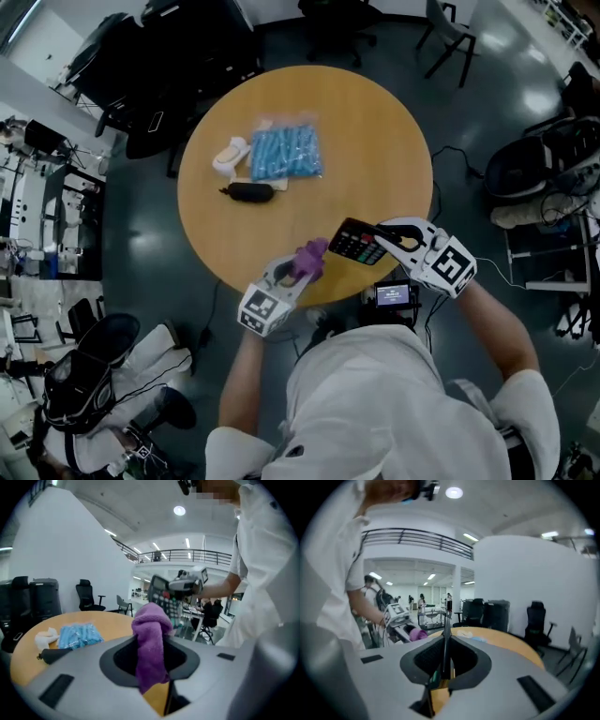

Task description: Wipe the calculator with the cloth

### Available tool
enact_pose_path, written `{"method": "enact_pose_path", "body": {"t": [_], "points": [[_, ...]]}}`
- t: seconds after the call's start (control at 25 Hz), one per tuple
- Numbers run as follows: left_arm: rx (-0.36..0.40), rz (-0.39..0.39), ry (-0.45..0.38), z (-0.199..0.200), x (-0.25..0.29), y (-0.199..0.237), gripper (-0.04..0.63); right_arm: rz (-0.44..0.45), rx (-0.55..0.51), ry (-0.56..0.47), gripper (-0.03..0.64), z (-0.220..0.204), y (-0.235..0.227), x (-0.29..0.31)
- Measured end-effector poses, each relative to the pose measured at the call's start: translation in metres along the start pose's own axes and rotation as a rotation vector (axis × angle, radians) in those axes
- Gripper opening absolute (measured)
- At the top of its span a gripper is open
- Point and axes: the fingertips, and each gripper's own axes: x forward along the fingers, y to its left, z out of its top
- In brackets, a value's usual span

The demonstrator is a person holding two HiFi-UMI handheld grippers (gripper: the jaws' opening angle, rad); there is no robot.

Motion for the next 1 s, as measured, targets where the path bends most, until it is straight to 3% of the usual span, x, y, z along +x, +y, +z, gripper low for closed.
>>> {"method": "enact_pose_path", "body": {"t": [0.2,0.36,0.56,1.0], "points": [[-0.059,0.092,-0.163,0.026,-0.026,-0.032,0.112,0.018,0.537,0.083,0.052,-0.112,-0.059,0.039],[-0.132,0.216,-0.291,0.049,-0.045,-0.051,0.112,0.034,0.773,0.157,0.052,-0.196,-0.069,0.078],[-0.201,0.25,-0.341,0.046,-0.051,-0.075,0.112,0.056,0.928,0.219,0.052,-0.268,-0.067,0.107],[-0.256,0.283,-0.369,0.059,-0.068,-0.082,0.112,0.118,1.055,0.209,0.052,-0.297,-0.06,0.129]]}}
